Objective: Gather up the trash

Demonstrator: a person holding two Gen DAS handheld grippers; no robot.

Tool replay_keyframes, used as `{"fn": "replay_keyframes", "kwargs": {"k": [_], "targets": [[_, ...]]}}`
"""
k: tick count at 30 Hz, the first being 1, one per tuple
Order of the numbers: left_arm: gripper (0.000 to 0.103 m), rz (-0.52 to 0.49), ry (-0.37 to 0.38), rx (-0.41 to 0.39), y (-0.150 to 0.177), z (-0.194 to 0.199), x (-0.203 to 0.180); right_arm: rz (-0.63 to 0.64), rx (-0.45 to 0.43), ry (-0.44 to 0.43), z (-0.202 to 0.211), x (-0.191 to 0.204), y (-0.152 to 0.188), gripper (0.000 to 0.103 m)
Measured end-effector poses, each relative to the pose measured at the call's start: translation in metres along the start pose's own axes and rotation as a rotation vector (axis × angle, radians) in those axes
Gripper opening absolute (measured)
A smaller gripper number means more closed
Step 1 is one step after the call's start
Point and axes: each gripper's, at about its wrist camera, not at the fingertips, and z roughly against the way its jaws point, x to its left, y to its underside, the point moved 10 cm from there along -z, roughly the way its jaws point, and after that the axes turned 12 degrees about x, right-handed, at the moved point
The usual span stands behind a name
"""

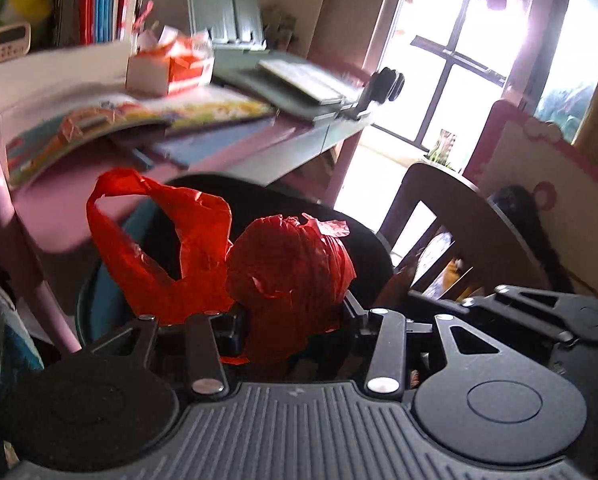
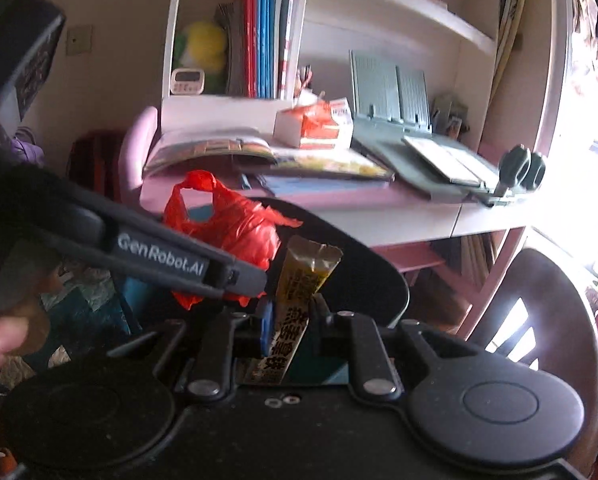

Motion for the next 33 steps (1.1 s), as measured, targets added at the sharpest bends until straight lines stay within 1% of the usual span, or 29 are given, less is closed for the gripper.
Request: {"fn": "replay_keyframes", "kwargs": {"k": [5,7,12,14,15,16,17,22,24,25,27,33], "targets": [[0.045,-0.01,-0.039,0.037,0.011,-0.015,0.008,0.023,0.034,-0.02,-0.006,0.008,0.011,0.02],[0.045,-0.006,-0.052,0.045,0.013,-0.018,0.011,0.021,0.031,-0.018,-0.005,0.01,0.012,0.024],[0.047,0.002,-0.062,0.037,0.018,-0.016,0.014,-0.006,0.039,-0.02,-0.002,0.008,0.014,0.03],[0.052,0.005,-0.066,0.035,0.018,-0.015,0.015,-0.019,0.042,-0.02,0.0,0.008,0.017,0.033],[0.054,0.001,-0.068,0.03,0.019,-0.014,0.014,-0.025,0.04,-0.019,0.002,0.008,0.018,0.037],[0.061,-0.003,-0.075,0.022,0.021,-0.011,0.014,-0.03,0.038,-0.02,0.004,0.007,0.018,0.04],[0.067,-0.006,-0.079,0.014,0.022,-0.008,0.013,-0.037,0.033,-0.02,0.006,0.007,0.019,0.041],[0.069,-0.011,-0.084,-0.022,0.027,0.011,0.012,-0.077,-0.001,-0.018,0.022,0.003,0.021,0.044],[0.075,-0.025,-0.103,-0.05,0.03,0.024,0.011,-0.092,-0.02,-0.027,0.031,0.003,0.021,0.046],[0.079,-0.031,-0.11,-0.064,0.031,0.03,0.01,-0.1,-0.028,-0.032,0.036,0.003,0.021,0.05],[0.08,-0.042,-0.118,-0.094,0.034,0.043,0.009,-0.109,-0.046,-0.04,0.046,0.004,0.021,0.053],[0.083,-0.052,-0.15,-0.145,0.047,0.079,0.01,-0.096,-0.073,-0.052,0.074,0.017,0.022,0.057]]}}
